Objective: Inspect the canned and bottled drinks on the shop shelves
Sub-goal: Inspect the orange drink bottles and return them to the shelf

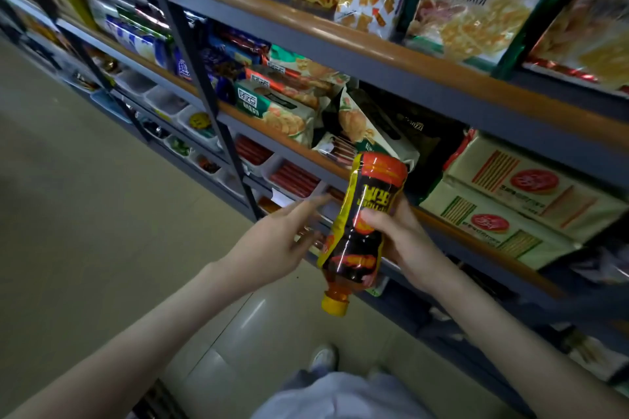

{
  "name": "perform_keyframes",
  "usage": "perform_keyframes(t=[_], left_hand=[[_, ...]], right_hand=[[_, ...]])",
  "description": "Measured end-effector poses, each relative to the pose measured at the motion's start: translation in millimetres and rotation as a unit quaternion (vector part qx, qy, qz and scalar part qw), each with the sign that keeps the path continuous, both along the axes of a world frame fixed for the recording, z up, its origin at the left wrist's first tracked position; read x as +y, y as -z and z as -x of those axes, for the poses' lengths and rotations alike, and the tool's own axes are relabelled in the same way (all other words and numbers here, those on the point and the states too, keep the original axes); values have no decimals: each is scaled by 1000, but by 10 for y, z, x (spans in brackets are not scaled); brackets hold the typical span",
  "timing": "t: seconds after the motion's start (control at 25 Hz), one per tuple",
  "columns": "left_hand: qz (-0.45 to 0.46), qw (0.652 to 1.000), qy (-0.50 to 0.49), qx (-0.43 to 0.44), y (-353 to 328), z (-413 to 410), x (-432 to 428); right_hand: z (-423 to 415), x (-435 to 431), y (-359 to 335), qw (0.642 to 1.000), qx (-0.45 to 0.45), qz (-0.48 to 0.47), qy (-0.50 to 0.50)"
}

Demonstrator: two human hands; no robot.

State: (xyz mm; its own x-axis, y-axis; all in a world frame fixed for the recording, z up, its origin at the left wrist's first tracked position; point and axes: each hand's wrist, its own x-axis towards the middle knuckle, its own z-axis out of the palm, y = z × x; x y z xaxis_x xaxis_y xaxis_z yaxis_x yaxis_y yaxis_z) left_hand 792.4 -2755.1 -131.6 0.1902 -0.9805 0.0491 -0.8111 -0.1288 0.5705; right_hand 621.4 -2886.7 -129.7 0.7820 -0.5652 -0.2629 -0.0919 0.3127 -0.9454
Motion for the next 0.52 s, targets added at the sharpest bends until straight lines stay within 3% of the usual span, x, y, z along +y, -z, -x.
perform_keyframes(t=[0.08, 0.16, 0.32, 0.52], left_hand=[[87, 979, 89, -163, 181, -18, -70], [162, 933, 172, -270, 243, -41, -218], [268, 883, 278, -268, 194, -38, -449], [334, 877, 263, -223, 162, 148, -490]], right_hand=[[4, -25, -30, 993, 6, -116, 15], [5, -21, -78, 987, 15, -159, 7], [47, -29, -165, 989, 65, -119, -49], [251, -96, -276, 988, 113, -53, -90]])
